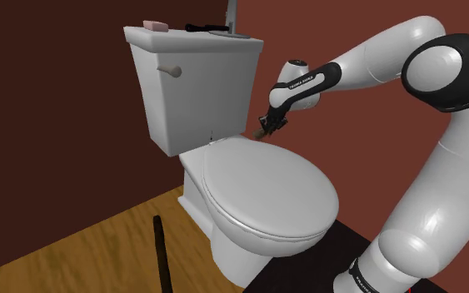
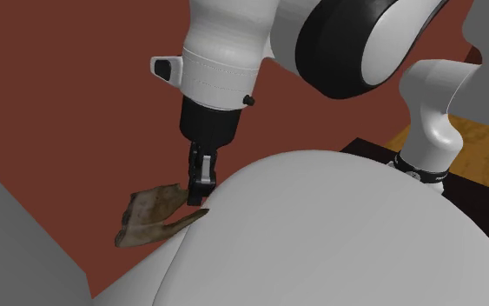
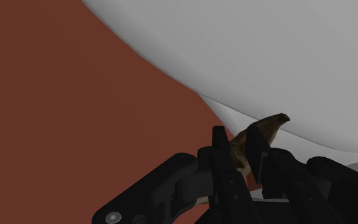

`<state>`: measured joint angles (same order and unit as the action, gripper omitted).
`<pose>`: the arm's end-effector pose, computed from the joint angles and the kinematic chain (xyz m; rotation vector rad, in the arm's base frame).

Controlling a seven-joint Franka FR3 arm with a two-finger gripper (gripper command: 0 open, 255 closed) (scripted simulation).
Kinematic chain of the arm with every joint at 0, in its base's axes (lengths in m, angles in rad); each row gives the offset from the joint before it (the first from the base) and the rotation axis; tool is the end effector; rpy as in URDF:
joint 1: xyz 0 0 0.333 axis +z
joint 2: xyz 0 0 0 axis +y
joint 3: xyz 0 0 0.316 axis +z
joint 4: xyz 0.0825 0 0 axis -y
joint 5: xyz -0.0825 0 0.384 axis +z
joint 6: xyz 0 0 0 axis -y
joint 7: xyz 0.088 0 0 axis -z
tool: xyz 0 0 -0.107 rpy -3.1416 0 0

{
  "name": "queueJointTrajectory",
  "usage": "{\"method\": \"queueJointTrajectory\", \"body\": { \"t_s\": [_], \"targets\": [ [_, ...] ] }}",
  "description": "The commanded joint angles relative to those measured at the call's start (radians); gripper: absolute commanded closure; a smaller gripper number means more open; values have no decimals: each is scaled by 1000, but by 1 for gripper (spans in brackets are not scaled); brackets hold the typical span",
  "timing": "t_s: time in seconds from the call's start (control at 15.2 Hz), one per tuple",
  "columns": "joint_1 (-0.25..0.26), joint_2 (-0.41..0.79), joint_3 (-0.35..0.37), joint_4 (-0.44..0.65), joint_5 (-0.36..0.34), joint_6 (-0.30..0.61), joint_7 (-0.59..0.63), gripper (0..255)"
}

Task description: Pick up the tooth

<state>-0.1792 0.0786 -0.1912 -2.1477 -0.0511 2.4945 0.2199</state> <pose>0.5364 -0.2067 0.3938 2.9291 -0.8282 0.4054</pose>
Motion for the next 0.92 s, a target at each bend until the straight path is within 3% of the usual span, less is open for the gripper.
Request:
{"method": "queueJointTrajectory", "body": {
  "t_s": [0.0,0.86],
  "targets": [
    [1,-12,0,12,-3,-24,2,255],
    [4,-75,1,95,-12,-168,4,255]
  ]
}}
